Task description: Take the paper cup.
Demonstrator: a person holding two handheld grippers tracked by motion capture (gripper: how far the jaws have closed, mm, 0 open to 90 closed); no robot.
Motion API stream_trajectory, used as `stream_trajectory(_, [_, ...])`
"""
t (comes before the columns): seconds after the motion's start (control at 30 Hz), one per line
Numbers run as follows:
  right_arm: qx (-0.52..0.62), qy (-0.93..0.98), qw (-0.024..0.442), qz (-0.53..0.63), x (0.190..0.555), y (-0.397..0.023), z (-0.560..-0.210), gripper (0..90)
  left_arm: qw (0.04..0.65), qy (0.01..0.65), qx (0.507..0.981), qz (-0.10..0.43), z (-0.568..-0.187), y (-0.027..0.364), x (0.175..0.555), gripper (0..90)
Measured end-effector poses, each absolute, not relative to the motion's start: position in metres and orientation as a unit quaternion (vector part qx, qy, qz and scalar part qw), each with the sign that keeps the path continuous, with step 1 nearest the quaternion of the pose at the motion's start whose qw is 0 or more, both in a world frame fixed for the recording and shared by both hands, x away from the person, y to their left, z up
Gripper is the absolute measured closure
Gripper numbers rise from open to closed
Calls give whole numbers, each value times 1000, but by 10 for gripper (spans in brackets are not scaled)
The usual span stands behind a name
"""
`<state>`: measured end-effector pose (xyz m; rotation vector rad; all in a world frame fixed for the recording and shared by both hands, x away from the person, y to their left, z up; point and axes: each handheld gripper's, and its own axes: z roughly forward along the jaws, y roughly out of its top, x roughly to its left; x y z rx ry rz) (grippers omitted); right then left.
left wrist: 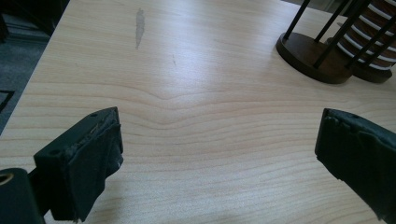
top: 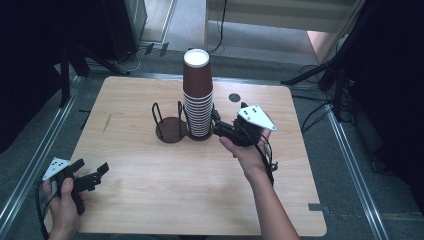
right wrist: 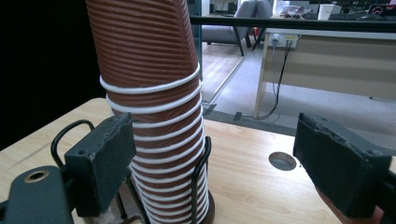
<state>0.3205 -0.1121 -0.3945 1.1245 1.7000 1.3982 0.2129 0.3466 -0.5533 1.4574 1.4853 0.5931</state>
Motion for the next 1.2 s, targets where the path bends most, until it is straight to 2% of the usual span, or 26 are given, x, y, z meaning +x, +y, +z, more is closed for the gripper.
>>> stream_trajectory(0.53, [431,645,311,549,334,-93,-387,129,467,606,596,243,-553,346,212,16])
stream_trajectory(1.2, [410,646,314,562,347,-64,-366,129,472,608,591,241,-553,346,213,16])
